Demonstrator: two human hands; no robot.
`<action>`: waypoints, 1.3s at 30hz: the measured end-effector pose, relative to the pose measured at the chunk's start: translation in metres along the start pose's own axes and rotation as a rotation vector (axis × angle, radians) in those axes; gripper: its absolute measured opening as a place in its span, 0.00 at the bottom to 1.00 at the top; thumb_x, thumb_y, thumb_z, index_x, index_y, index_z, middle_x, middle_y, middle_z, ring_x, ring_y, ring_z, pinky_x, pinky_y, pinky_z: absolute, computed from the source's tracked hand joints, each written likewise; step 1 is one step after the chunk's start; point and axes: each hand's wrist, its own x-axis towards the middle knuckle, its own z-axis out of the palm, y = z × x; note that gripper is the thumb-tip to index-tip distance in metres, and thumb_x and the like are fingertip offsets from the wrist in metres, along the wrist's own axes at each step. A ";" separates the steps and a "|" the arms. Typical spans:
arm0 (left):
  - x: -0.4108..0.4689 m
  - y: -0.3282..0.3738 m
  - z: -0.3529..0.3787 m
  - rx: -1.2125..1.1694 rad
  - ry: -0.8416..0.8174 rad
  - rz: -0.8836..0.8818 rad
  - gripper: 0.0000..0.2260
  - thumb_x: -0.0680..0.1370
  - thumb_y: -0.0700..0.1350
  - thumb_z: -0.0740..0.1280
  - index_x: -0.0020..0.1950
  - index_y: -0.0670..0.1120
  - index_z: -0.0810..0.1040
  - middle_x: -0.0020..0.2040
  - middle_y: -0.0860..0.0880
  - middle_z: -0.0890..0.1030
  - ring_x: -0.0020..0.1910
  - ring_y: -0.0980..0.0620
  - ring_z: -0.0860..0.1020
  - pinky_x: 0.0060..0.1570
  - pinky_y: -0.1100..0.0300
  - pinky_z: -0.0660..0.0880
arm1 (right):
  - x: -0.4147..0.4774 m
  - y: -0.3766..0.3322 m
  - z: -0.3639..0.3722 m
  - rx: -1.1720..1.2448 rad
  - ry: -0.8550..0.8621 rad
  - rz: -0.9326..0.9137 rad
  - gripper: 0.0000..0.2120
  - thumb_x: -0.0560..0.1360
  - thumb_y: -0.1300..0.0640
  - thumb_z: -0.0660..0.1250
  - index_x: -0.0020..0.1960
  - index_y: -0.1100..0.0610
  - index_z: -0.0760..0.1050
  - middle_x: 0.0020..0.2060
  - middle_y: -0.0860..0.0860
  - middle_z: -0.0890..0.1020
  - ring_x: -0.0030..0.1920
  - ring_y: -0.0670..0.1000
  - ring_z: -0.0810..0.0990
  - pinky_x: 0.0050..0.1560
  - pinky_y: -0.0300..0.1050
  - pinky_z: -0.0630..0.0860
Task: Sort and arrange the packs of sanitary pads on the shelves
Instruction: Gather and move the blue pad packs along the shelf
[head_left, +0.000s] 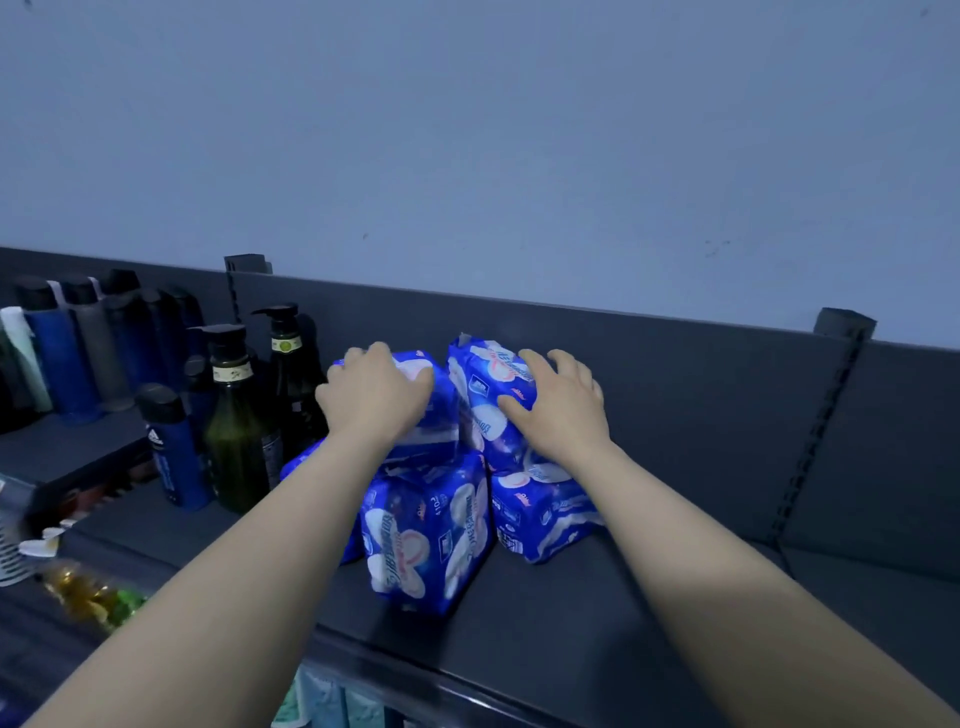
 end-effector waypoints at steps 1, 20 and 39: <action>-0.007 0.006 -0.001 -0.023 0.009 0.061 0.24 0.77 0.60 0.61 0.66 0.46 0.72 0.63 0.44 0.74 0.60 0.40 0.73 0.56 0.49 0.69 | -0.004 0.001 -0.006 -0.017 0.025 -0.011 0.29 0.77 0.42 0.61 0.75 0.48 0.60 0.74 0.55 0.62 0.74 0.57 0.58 0.73 0.54 0.55; -0.247 0.230 0.062 -0.281 -0.278 0.857 0.20 0.79 0.57 0.60 0.68 0.49 0.72 0.62 0.48 0.77 0.58 0.44 0.76 0.55 0.51 0.71 | -0.254 0.201 -0.187 -0.352 0.191 0.407 0.25 0.78 0.45 0.62 0.73 0.51 0.66 0.68 0.50 0.72 0.71 0.53 0.65 0.73 0.50 0.57; -0.640 0.502 0.073 -0.445 -0.596 1.390 0.18 0.80 0.56 0.59 0.65 0.48 0.73 0.61 0.48 0.76 0.58 0.45 0.75 0.53 0.53 0.69 | -0.595 0.408 -0.440 -0.708 0.220 0.988 0.25 0.78 0.45 0.61 0.73 0.51 0.65 0.68 0.51 0.72 0.69 0.55 0.66 0.69 0.50 0.59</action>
